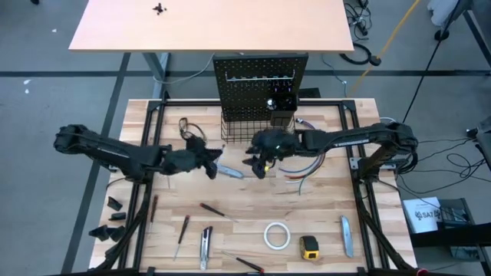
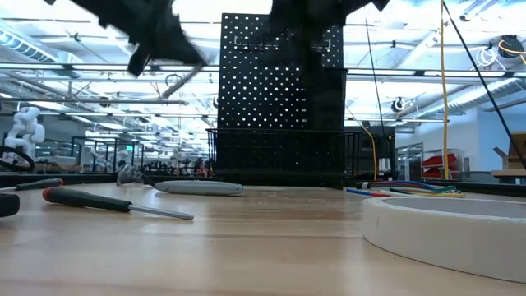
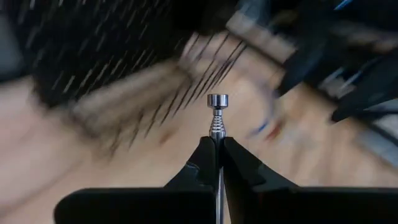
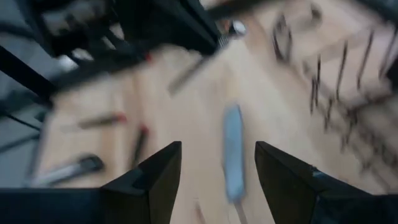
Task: Hang tools onto peg board
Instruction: Put the magnetic telescoping into the black bin on the pegboard
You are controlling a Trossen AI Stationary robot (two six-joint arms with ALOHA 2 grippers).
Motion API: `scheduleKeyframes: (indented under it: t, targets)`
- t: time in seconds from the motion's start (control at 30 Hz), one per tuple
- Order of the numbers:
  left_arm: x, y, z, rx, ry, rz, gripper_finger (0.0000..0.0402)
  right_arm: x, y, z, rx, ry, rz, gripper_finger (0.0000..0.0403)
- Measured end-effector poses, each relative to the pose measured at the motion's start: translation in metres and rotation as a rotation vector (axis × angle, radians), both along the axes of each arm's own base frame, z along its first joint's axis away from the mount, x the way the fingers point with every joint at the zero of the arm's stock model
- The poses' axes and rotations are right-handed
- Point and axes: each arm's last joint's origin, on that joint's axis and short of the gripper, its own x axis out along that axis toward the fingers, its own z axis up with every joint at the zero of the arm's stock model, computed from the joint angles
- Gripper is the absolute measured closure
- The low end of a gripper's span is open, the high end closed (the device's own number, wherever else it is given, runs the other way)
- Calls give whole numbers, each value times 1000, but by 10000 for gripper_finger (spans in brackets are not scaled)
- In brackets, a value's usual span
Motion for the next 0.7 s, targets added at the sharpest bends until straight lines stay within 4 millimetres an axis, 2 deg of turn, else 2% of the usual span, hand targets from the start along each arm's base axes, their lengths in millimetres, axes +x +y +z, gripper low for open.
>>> scheduleKeyframes:
  t: [0.13,0.27,0.4,0.53,0.7]
  targets:
    - [-6,1,33,76,-213,-58,400,-16,-1,32,-23,-124,1,204]
    - [-9,-1,60,162,-424,-124,400,-27,-3,54,-29,-226,-6,204]
    - [-8,1,60,186,-417,-134,401,-39,-3,62,-27,-212,-5,204]
    - [-6,-1,40,177,-231,-192,401,-51,5,51,-3,-41,-15,204]
    - [-5,2,5,102,71,-186,401,-47,5,-1,80,173,-152,204]
